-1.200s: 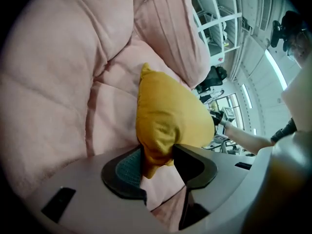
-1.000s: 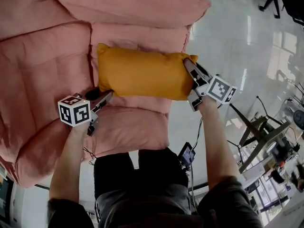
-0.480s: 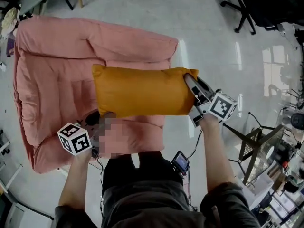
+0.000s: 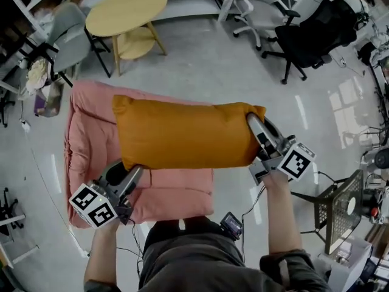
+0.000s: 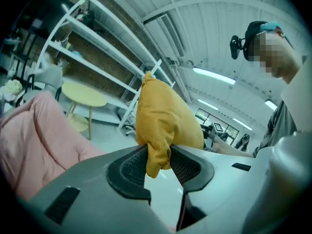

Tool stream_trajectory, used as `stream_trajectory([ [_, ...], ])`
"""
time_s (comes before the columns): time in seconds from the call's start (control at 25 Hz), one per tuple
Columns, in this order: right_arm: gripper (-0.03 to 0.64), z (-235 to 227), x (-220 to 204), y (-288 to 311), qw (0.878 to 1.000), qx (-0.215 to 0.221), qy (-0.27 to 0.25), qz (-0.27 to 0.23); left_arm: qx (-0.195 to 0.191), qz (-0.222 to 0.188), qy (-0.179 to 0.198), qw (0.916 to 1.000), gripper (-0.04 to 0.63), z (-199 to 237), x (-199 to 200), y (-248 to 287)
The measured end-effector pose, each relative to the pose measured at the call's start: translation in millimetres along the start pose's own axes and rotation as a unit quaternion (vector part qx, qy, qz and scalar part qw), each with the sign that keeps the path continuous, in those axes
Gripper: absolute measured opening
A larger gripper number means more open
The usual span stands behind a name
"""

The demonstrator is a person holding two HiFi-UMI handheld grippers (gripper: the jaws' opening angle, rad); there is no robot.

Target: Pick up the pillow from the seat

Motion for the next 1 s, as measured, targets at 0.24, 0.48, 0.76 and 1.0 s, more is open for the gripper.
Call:
stream_trajectory([
  [0.24, 0.091, 89.8, 73.5, -20.4, 0.995, 0.045, -0.042, -0.076, -0.001, -0.077, 0.083, 0.9935, 0.135, -61.4, 86.2, -51.9],
  [0.48, 0.091, 143.7, 112.7, -46.0, 0.985, 0.081, -0.090, -0.127, -0.006, -0.132, 0.137, 0.9816, 0.132, -103.1, 121.8, -77.8],
  [0.76, 0.089, 161.6, 123.8, -64.9, 0.978, 0.100, -0.101, -0.152, -0.006, -0.158, 0.169, 0.9729, 0.130, -128.2, 136.8, -88.7],
  [1.0, 0.089, 160.8, 126.7, -69.3, 0.977, 0.099, -0.101, -0.158, -0.006, -0.165, 0.172, 0.9712, 0.127, -132.4, 139.7, -85.7],
])
Point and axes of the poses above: the fingertips, and each gripper's own axes: y forward along the fingers, z to its left, x out of its top, the point moved 10 cm from there along -y, backward along the fingers
